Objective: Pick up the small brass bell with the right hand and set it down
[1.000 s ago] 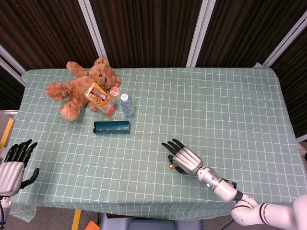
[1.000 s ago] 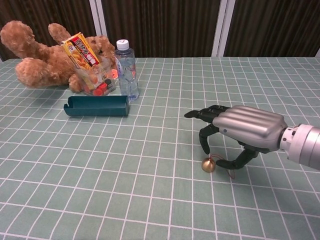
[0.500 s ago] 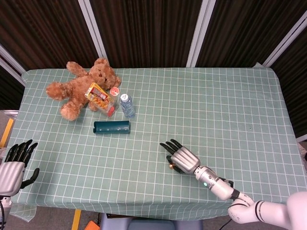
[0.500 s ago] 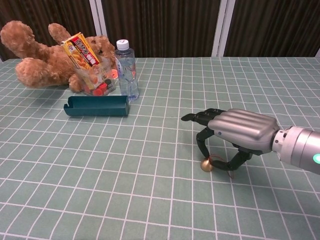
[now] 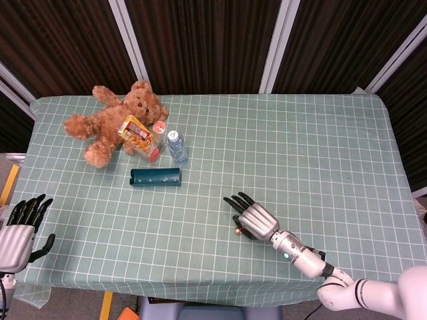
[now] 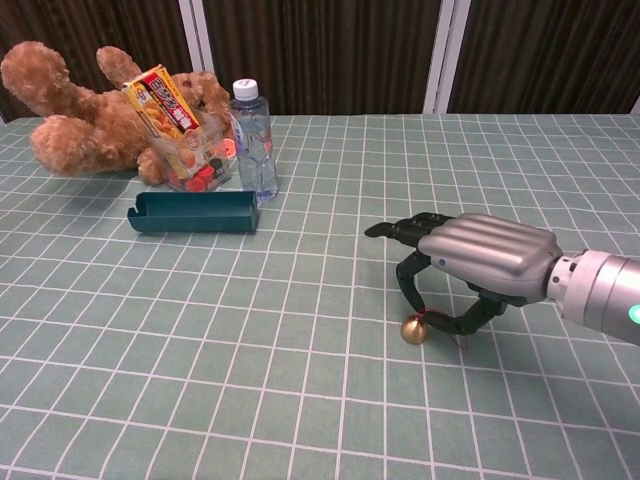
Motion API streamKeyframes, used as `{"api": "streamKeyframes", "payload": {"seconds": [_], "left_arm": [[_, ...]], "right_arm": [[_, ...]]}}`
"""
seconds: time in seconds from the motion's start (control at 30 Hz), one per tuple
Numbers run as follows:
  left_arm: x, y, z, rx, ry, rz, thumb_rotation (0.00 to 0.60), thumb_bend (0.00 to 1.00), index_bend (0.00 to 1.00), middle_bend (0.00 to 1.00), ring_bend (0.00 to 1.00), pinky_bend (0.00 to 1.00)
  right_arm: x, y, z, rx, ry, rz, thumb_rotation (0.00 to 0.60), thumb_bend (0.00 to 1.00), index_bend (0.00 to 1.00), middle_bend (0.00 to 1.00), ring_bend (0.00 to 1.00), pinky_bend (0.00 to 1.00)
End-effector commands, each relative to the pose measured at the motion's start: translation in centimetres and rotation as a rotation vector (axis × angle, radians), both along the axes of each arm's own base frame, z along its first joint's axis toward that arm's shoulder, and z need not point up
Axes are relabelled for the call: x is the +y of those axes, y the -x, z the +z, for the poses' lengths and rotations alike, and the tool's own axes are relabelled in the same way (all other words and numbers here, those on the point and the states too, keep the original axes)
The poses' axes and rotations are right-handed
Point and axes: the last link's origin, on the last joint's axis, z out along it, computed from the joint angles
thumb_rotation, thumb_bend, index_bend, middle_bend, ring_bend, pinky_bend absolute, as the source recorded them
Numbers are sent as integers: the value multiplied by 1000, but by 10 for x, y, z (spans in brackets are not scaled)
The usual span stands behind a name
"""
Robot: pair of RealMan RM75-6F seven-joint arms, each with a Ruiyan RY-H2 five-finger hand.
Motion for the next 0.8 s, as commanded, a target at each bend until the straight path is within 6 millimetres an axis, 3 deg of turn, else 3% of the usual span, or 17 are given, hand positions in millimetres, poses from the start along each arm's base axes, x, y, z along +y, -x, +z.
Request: {"api": "streamKeyframes", "payload": {"seconds": [0.03,0.53,0.8], "left_arm": [[0,0,0,0,0,0,600,415,54,0,0,50],[0,1,1,-3,-3,2,600,415,54,0,0,50],[-1,1,6,-15,-18,0,600,416,55,0,0,50]], "right_arm": [[0,0,0,1,-1,1,600,552,716,101,0,0],[2,-7,-1,-23,-1,5,600,612,786,141,0,0],[2,-45,7,-160,8,33,600,614,819,167,0,0]]}}
